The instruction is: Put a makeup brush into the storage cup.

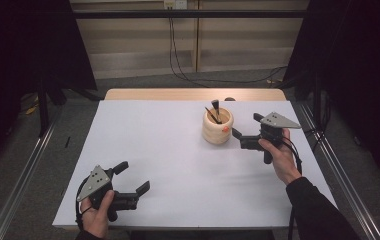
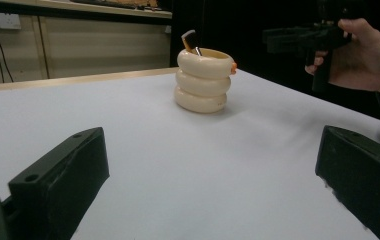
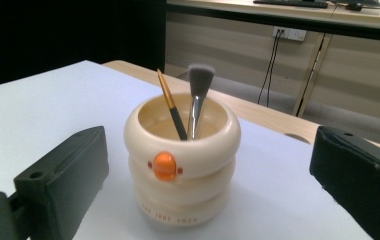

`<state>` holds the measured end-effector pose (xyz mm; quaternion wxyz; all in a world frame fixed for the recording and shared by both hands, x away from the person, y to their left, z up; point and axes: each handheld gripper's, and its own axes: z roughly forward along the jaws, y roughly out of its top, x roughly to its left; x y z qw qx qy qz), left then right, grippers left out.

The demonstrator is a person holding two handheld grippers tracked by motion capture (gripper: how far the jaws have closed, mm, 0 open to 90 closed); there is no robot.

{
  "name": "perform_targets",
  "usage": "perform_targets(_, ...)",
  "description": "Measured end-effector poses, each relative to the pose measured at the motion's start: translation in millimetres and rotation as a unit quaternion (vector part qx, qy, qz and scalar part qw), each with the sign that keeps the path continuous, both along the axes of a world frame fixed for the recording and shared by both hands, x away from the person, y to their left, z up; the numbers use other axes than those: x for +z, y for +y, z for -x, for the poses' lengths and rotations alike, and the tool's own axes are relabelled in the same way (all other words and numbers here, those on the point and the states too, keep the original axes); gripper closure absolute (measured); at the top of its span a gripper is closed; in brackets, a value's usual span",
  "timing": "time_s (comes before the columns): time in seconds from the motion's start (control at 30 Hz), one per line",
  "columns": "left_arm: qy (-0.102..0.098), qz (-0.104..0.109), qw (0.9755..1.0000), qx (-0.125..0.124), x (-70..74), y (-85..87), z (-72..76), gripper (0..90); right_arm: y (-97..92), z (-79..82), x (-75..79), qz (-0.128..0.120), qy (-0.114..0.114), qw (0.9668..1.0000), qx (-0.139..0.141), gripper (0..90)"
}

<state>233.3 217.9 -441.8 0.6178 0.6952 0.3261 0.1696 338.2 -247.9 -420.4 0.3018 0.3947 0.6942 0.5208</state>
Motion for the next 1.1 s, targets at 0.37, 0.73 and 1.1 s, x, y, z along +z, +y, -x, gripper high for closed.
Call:
perform_targets(0.37, -0.008, -0.012, 0.9999, 0.005, 0.5, 4.3, -0.7, 0.4, -13.1, 30.6, 3.4, -0.001, -0.001, 1.0, -0.005, 2.0)
perform_targets(0.73, -0.01, -0.005, 0.9999, 0.006, 0.9, 1.9, 1.3, 0.4, -24.1, 64.5, -0.6, -0.008, -0.003, 1.0, -0.004, 2.4)
perform_targets(1.1, -0.011, -0.002, 0.9999, 0.008, 1.6, 1.9, 3.2, 0.4, -46.8, 97.7, -6.2, -0.022, 0.004, 0.9995, -0.022, 2.5)
